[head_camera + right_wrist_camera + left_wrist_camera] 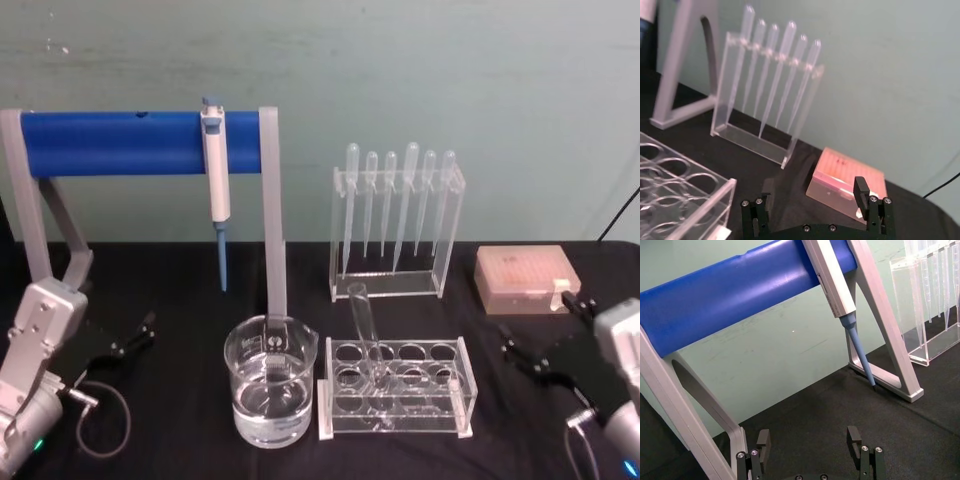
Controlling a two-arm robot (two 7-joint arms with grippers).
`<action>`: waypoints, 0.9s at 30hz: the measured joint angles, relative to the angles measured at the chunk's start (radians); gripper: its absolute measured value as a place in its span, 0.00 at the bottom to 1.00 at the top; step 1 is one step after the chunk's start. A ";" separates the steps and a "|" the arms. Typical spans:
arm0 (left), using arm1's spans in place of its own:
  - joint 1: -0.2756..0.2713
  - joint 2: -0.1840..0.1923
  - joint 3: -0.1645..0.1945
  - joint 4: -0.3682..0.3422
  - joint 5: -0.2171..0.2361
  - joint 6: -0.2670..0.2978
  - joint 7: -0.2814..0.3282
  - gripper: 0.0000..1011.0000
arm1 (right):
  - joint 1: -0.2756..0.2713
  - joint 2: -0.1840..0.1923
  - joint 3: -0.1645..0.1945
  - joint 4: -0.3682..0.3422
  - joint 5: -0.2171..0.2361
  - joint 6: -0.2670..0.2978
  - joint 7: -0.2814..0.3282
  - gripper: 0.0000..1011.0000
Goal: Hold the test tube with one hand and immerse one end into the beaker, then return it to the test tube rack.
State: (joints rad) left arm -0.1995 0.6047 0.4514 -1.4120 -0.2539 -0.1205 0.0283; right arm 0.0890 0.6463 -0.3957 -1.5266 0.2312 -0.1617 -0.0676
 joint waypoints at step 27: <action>0.000 0.000 0.000 0.000 0.000 0.000 0.000 0.99 | 0.055 -0.060 -0.088 -0.244 0.084 0.209 0.291 0.99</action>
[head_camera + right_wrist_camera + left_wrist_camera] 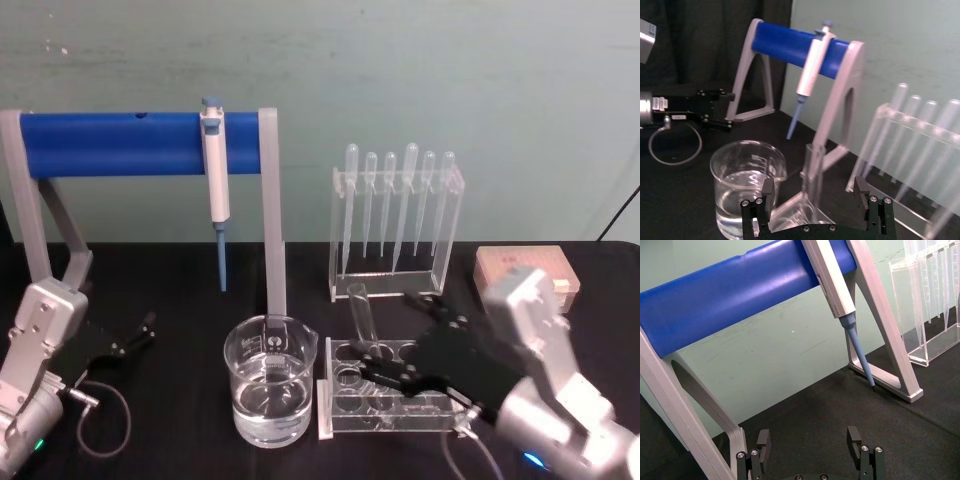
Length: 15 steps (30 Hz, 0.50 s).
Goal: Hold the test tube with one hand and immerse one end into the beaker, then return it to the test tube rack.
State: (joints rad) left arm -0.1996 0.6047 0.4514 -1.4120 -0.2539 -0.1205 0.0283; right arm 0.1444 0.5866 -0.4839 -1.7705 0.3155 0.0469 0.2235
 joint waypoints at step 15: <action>0.000 0.000 0.000 0.000 0.000 0.000 0.000 0.99 | 0.155 -0.109 -0.045 0.099 -0.028 0.187 0.078 0.90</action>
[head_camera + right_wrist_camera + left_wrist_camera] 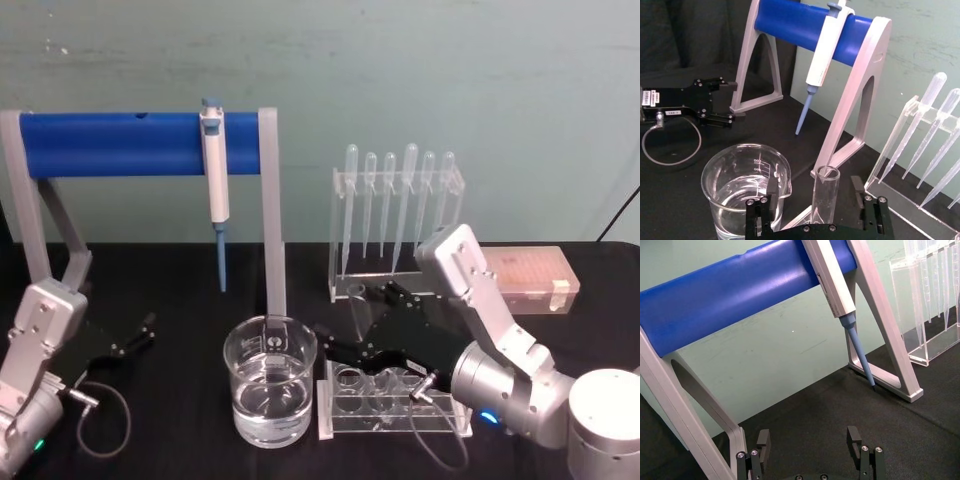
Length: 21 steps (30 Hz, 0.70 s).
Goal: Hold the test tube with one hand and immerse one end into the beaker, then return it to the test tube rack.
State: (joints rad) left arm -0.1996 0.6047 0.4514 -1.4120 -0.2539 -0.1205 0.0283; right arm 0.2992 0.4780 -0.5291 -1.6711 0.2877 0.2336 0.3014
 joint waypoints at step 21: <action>0.000 0.000 0.000 0.000 0.000 0.000 0.000 0.99 | -0.032 -0.033 0.064 -0.014 -0.029 0.014 0.018 0.29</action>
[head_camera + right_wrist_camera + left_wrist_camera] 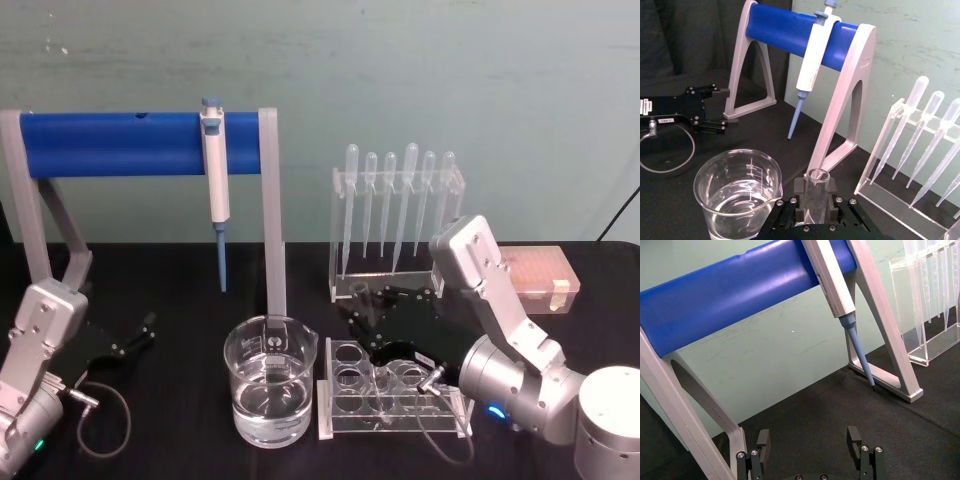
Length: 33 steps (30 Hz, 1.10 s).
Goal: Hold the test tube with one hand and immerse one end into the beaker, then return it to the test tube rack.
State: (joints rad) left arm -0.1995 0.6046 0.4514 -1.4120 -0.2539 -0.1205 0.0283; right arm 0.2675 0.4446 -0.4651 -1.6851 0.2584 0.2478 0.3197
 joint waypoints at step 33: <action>0.000 0.000 0.000 0.000 0.000 0.000 0.000 0.99 | -0.144 -0.026 0.195 -0.172 0.148 -0.109 0.006 0.23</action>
State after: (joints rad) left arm -0.1995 0.6047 0.4514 -1.4120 -0.2539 -0.1205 0.0283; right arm 0.1234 0.4191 -0.2702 -1.8575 0.4061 0.1386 0.3253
